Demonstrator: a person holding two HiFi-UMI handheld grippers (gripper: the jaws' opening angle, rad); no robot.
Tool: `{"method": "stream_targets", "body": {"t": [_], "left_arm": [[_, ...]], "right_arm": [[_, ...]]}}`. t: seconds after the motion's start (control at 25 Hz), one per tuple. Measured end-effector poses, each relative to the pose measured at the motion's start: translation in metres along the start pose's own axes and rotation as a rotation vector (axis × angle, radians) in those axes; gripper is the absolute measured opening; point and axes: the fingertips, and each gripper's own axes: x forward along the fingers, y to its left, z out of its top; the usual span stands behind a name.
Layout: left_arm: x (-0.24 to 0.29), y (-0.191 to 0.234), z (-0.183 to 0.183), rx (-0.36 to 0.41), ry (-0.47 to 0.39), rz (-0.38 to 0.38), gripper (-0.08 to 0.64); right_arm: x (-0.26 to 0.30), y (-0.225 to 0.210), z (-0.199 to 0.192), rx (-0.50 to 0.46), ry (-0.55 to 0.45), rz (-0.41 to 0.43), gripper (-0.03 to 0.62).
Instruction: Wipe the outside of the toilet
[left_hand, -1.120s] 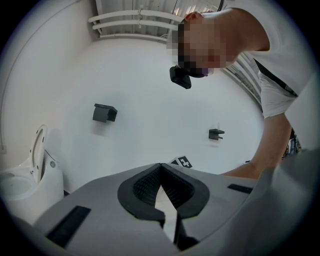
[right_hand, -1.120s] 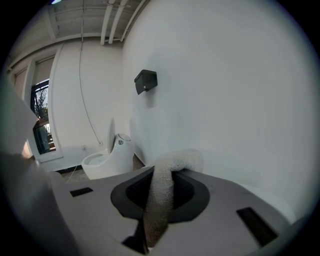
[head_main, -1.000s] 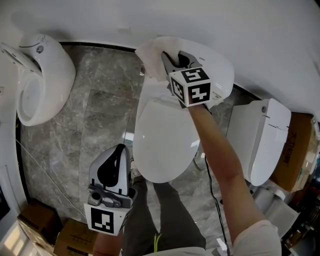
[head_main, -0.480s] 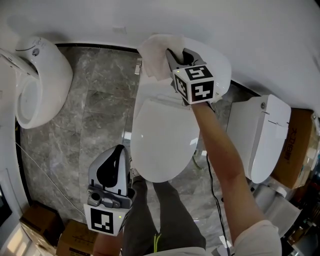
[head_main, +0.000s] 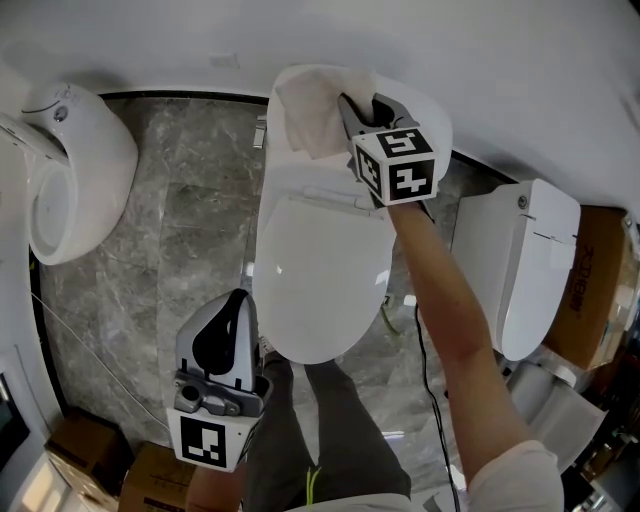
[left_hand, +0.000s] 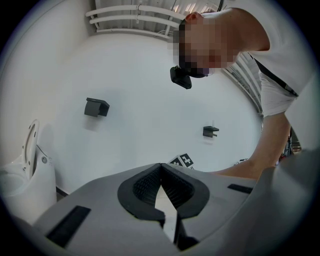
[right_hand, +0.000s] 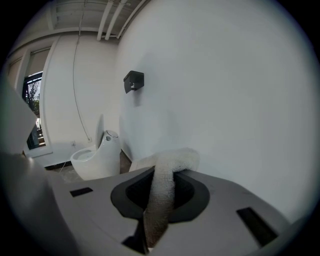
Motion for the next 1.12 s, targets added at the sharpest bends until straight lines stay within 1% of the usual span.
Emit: {"method": "stream_targets", "body": {"t": [0.24, 0.4, 0.64, 0.88, 1.12], "left_arm": [[0.01, -0.012, -0.001, 0.0, 0.004, -0.015, 0.017], [0.017, -0.019, 0.005, 0.024, -0.017, -0.022, 0.017], [0.024, -0.029, 0.003, 0.034, -0.012, -0.035, 0.017], [0.029, -0.04, -0.004, 0.018, 0.015, -0.051, 0.017], [0.037, -0.054, -0.009, 0.011, 0.023, -0.071, 0.017]], "right_arm": [[-0.011, -0.02, -0.005, 0.002, 0.002, -0.021, 0.071], [-0.018, -0.031, -0.009, 0.006, 0.003, -0.033, 0.071], [-0.028, -0.048, -0.016, 0.009, 0.007, -0.05, 0.071], [-0.043, -0.076, -0.028, 0.025, 0.016, -0.089, 0.071], [-0.06, -0.104, -0.04, 0.037, 0.026, -0.126, 0.071]]}}
